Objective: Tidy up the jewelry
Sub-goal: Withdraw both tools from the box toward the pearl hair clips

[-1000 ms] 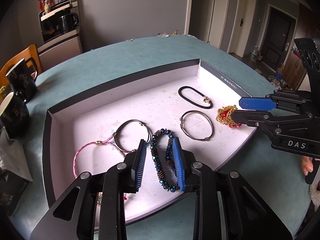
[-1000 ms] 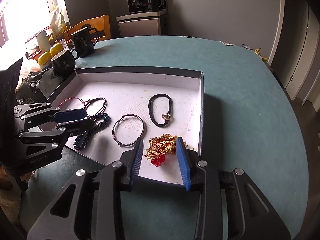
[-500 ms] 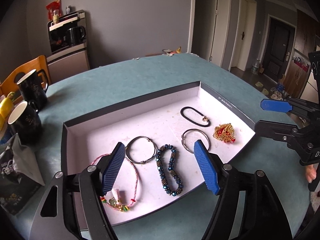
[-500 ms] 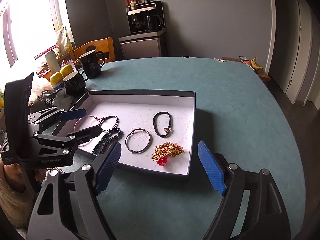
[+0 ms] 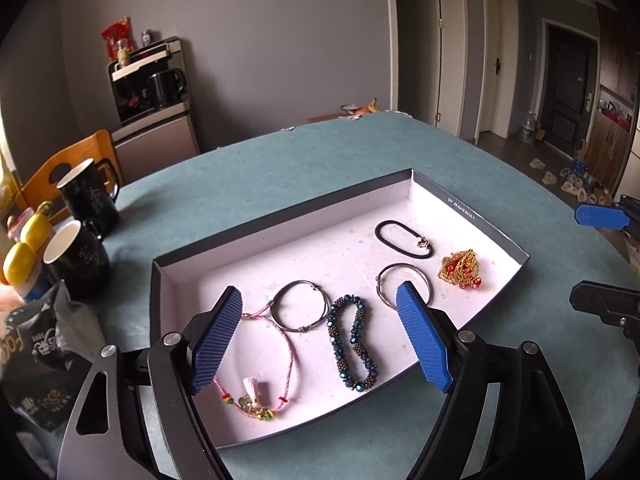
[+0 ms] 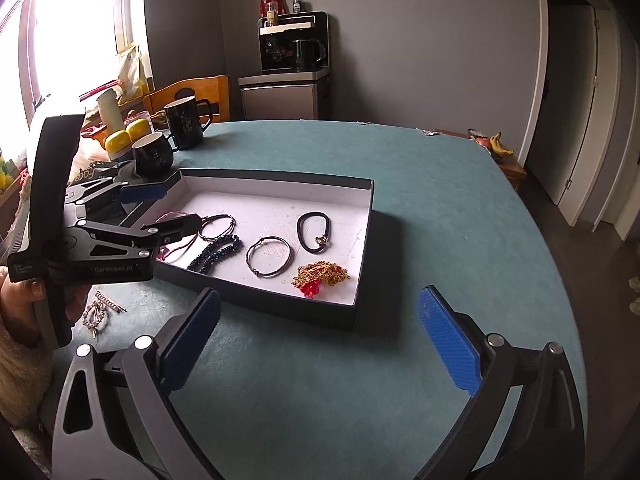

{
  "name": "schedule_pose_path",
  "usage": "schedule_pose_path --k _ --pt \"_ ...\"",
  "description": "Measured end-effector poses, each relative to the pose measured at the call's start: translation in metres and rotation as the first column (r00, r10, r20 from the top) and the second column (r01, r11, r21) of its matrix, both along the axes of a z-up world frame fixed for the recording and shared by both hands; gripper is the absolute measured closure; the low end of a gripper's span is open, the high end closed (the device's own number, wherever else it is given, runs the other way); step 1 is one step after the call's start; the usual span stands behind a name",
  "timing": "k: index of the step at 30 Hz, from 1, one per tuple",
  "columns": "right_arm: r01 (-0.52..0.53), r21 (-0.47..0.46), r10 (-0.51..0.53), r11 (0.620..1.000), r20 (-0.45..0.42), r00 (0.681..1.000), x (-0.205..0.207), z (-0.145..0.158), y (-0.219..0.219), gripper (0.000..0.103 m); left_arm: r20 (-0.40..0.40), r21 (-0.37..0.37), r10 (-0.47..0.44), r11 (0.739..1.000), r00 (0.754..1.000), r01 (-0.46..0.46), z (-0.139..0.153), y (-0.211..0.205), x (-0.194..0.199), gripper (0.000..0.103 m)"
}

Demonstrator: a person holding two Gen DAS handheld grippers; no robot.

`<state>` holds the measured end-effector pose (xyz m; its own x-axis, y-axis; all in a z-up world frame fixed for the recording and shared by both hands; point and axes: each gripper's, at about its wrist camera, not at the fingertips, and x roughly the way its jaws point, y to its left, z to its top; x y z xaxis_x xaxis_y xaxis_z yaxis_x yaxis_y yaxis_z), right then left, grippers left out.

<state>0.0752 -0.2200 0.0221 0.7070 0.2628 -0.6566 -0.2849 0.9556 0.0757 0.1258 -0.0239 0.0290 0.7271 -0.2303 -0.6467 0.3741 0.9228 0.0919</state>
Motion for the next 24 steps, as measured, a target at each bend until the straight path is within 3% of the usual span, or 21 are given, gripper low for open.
schedule_pose_path --k 14,24 --pt "-0.119 0.035 0.120 0.992 -0.021 0.993 -0.023 0.000 0.027 0.005 0.005 0.012 0.055 0.998 0.998 -0.055 0.032 0.049 -0.047 0.013" --pt "-0.263 0.054 0.266 0.963 -0.060 0.962 -0.039 -0.015 0.078 0.005 -0.034 0.064 0.140 0.988 0.990 -0.138 0.011 0.109 -0.087 0.012"
